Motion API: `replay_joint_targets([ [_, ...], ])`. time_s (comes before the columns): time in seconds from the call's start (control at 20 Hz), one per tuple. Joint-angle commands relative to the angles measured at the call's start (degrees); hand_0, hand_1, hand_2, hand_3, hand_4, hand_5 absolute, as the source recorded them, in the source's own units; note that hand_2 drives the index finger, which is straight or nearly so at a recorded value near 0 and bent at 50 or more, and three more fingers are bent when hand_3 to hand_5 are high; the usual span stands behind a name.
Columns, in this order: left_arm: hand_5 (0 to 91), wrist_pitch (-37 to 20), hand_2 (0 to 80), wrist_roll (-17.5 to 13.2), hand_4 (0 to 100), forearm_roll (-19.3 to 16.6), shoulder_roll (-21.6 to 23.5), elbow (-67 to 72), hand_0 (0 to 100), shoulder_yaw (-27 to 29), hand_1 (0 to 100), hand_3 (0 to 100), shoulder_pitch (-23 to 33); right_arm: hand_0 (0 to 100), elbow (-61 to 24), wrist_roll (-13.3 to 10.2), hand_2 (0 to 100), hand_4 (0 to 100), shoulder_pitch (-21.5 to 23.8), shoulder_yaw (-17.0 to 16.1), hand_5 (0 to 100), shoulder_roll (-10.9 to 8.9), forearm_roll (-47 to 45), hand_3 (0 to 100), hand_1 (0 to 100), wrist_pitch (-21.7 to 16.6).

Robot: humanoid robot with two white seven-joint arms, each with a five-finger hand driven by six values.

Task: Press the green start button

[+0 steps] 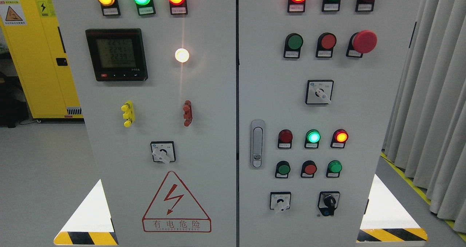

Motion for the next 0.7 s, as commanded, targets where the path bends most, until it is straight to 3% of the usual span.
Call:
replay_joint_targets([
  [0.0,0.0,-0.1,0.0,-0.2,0,0.0,1.7,-0.9,12,0.0,56,0,-1.0,15,-18.7,-0.7,0,0,0.8,0.6,0,3.08,4.8,0,30,0.0],
  [0.25,0.0,-0.1,0.0,-0.2,0,0.0,0.7,-0.9,12,0.0,56,0,-1.0,15,-29.2,-1.0,0,0,0.2,2.4,0,5.8,12.0,0,32,-0.7],
  [0.45,0.0,-0.1,0.0,-0.2,0,0.0,-0.5,-0.9,12,0.0,56,0,-0.9,15,-39.4,-1.2,0,0,0.9,10.0,0,5.55,12.3,0,34,-3.4],
  [0.65,0.0,-0.1,0.0,-0.2,0,0.0,-1.7,-0.9,12,0.0,56,0,-0.9,15,-51.1,-1.2,0,2,4.0,12.7,0,4.41,17.7,5,35,-8.3],
])
